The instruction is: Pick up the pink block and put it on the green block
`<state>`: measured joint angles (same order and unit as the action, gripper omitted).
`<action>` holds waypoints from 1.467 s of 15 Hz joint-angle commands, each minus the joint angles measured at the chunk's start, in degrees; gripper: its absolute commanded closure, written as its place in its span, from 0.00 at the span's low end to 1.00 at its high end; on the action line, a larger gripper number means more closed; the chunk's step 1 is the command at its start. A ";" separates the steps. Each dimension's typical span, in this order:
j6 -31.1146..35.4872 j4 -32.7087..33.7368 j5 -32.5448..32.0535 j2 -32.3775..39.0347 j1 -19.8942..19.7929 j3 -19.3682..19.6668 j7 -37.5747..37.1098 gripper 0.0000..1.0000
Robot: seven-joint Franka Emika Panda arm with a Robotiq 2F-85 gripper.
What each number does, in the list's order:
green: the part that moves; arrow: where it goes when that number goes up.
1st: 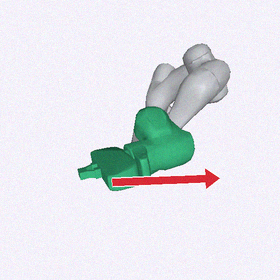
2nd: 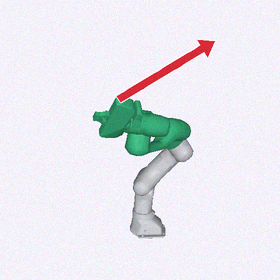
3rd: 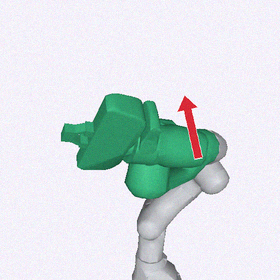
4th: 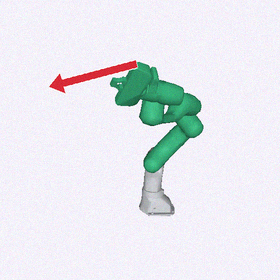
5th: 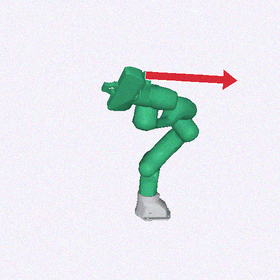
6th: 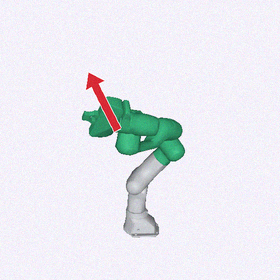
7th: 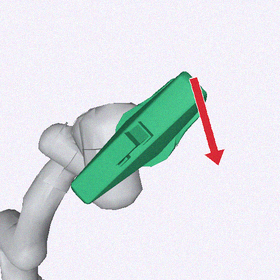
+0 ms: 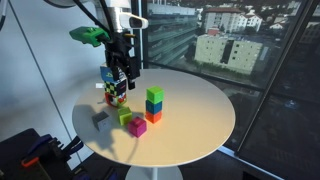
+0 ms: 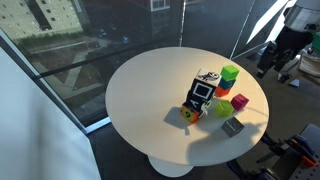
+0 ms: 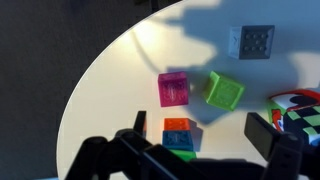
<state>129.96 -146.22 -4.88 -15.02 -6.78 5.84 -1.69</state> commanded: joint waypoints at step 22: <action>5.52 2.56 -0.67 13.16 0.08 0.10 -2.86 0.00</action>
<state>135.57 -144.03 -5.22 -2.53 -6.75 5.83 -4.39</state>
